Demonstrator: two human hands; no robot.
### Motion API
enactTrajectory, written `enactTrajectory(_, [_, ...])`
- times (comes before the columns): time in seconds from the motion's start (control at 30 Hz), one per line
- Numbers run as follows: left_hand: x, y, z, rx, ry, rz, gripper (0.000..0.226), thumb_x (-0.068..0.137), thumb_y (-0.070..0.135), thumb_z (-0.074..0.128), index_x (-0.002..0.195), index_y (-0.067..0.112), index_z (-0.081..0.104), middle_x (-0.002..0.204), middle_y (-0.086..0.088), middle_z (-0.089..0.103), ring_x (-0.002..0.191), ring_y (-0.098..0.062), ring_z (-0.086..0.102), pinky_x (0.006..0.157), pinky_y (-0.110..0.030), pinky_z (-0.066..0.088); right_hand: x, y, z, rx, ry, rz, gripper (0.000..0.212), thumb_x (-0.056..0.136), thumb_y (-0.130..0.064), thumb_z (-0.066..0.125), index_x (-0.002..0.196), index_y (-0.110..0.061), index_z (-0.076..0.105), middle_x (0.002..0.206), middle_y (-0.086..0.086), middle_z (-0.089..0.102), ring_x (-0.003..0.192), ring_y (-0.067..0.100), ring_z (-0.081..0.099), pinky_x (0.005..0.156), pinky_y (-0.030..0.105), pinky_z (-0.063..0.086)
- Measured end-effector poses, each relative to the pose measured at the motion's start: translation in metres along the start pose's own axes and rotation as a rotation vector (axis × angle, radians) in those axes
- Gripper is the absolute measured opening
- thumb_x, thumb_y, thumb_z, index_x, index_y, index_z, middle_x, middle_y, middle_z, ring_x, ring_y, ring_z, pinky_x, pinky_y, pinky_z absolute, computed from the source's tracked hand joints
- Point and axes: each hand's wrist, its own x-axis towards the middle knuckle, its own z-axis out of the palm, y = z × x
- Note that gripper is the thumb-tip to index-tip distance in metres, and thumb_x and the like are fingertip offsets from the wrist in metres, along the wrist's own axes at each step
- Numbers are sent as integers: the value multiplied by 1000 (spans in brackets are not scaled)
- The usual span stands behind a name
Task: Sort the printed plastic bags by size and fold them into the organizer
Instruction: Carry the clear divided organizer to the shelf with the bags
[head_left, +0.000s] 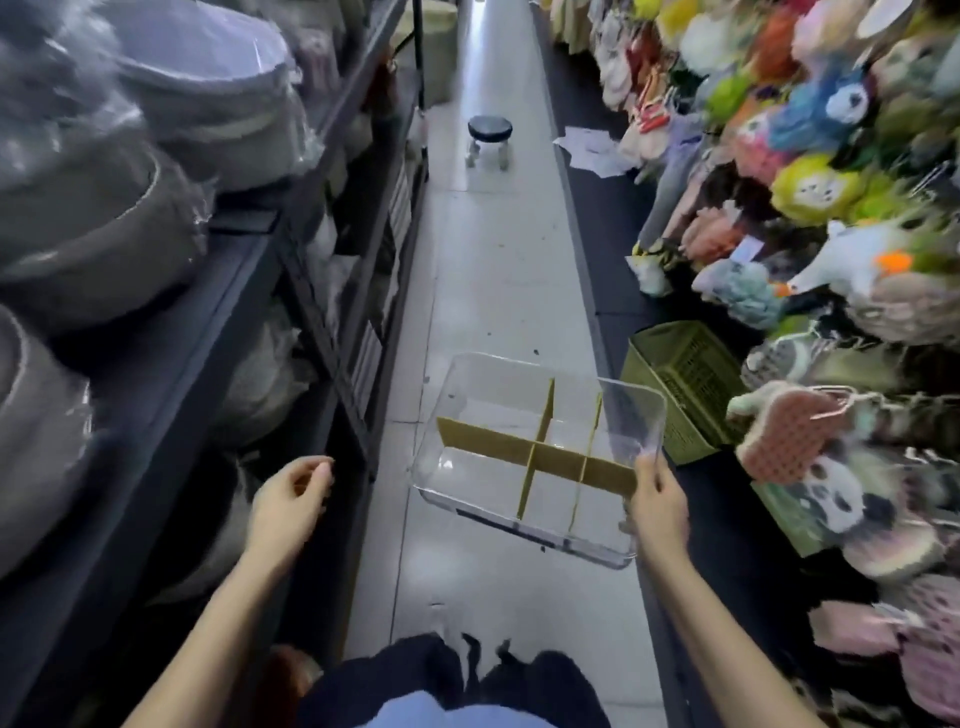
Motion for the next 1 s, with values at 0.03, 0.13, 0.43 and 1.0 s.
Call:
enactTrajectory(0.03, [30, 17, 6, 13, -20, 14, 15, 96, 17, 53, 101, 13, 66, 79, -1, 67, 74, -21, 62, 73, -37, 53, 18, -11, 9, -17, 28, 13, 45, 99, -49, 35, 135, -27, 51, 113, 1, 62, 112, 29, 57, 99, 44, 44])
enactTrajectory(0.13, [113, 67, 29, 52, -105, 82, 15, 95, 23, 53, 103, 20, 66, 88, 0, 68, 82, -18, 64, 79, -38, 53, 67, -42, 28, -35, 97, 82, 46, 100, -45, 35, 140, -26, 46, 126, 5, 59, 111, 28, 55, 86, 36, 47])
enactTrajectory(0.43, [339, 186, 140, 101, -211, 183, 17, 95, 18, 53, 104, 13, 67, 88, -4, 69, 87, -21, 65, 83, -38, 53, 273, -121, 113, 25, 160, 120, 50, 95, -55, 35, 136, -29, 48, 116, 4, 63, 94, 25, 60, 81, 40, 52])
enactTrajectory(1.0, [776, 313, 221, 96, -2, 31, 14, 92, 18, 57, 97, 19, 70, 88, 2, 70, 87, -16, 65, 79, -33, 49, 707, -390, 356, -94, 24, 4, 46, 99, -46, 35, 141, -27, 43, 136, 5, 54, 119, 32, 53, 98, 39, 41])
